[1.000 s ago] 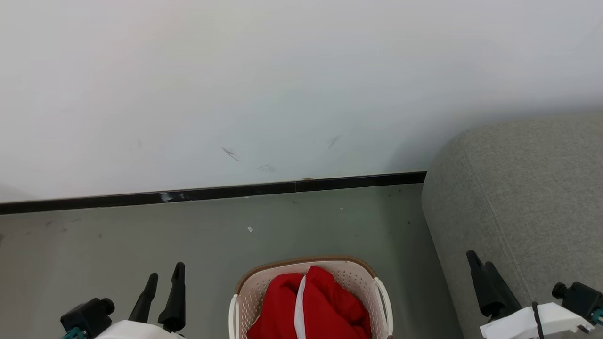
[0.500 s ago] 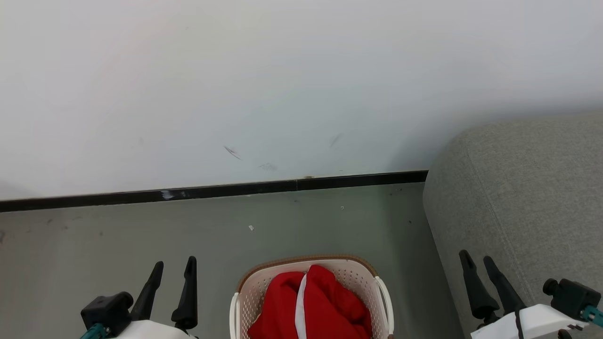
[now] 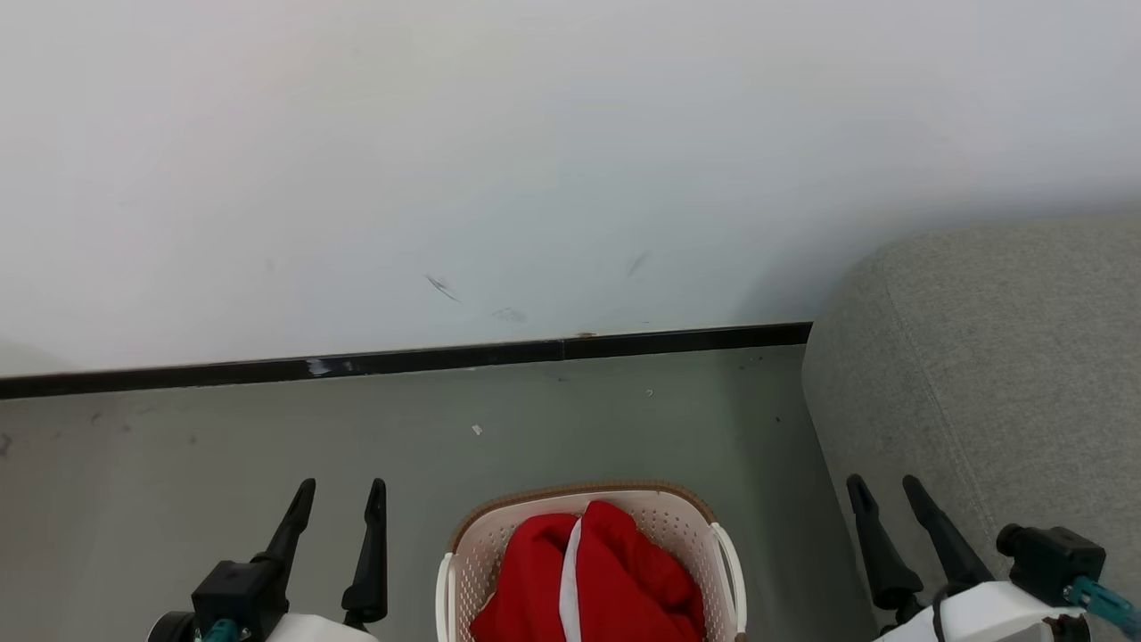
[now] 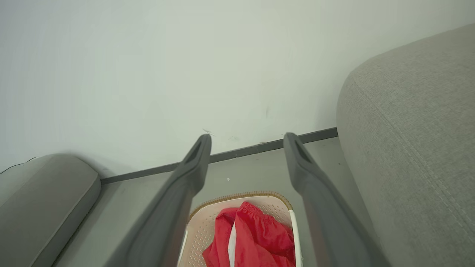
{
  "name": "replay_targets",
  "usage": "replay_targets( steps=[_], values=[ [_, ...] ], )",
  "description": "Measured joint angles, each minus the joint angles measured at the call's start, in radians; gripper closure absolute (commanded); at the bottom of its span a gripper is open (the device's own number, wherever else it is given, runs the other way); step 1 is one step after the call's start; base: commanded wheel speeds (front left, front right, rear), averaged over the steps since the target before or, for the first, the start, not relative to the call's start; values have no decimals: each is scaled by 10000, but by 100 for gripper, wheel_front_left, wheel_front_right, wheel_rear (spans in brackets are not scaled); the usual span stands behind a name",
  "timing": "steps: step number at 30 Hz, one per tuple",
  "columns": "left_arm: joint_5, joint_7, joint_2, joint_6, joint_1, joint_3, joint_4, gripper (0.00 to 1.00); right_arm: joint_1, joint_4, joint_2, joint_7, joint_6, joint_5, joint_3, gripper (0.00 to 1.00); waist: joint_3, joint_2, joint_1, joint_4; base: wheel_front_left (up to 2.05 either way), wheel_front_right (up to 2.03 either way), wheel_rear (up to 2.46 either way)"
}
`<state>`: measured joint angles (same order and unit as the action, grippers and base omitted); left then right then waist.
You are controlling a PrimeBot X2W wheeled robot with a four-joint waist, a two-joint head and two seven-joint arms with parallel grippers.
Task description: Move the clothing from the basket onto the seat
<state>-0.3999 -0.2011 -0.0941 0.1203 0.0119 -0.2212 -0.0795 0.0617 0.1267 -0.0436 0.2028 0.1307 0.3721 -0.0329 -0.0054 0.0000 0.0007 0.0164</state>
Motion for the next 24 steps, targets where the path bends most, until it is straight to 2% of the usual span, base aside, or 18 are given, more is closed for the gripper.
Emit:
replay_targets(
  steps=[16, 24],
  values=[
    [2274, -483, 4, 407, 30, -127, 305, 0, 171, -368, 29, 449, 0, -2443, -148, 0, 4, 0, -1, 18, 0, 0, 0],
    [2284, -485, 35, 410, 201, -40, 286, 0, 171, -470, 35, 449, 0, -2502, -155, 0, 20, 0, -2, 7, 0, 0, 0]
  ],
)
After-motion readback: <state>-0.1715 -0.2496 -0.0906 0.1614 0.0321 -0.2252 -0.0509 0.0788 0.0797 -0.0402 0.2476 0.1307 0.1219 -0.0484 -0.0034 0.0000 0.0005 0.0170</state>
